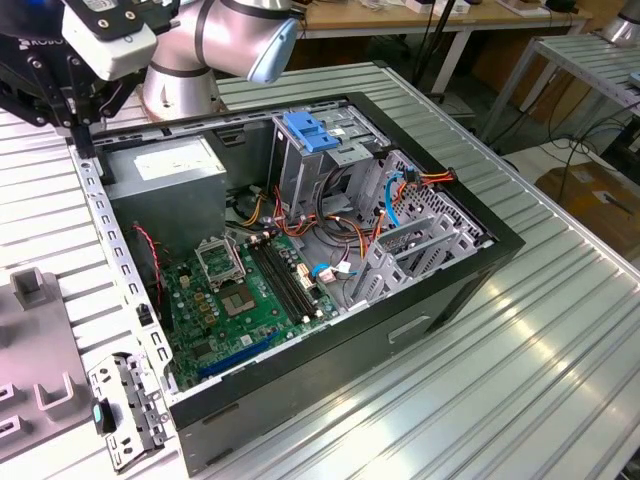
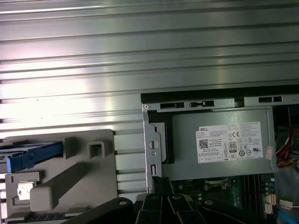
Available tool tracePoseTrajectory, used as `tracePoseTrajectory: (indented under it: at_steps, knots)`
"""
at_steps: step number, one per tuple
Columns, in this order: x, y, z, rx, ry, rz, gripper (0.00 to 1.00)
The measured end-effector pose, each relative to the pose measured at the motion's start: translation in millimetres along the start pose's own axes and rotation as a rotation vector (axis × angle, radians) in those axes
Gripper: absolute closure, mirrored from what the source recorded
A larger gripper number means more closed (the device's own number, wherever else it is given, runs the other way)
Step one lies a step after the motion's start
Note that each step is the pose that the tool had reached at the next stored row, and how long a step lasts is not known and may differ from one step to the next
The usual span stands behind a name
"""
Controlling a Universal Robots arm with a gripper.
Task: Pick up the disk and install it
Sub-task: 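Reach for the disk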
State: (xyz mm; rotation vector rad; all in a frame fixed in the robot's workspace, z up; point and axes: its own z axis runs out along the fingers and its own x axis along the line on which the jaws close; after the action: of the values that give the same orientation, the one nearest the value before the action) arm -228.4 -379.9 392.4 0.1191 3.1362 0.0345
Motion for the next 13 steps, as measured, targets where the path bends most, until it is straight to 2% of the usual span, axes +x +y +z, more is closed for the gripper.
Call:
tracePoseTrajectory:
  at_steps: [13]
  knots:
    - [16.1,-1.2,0.2,0.0001,0.0011,0.0,0.89]
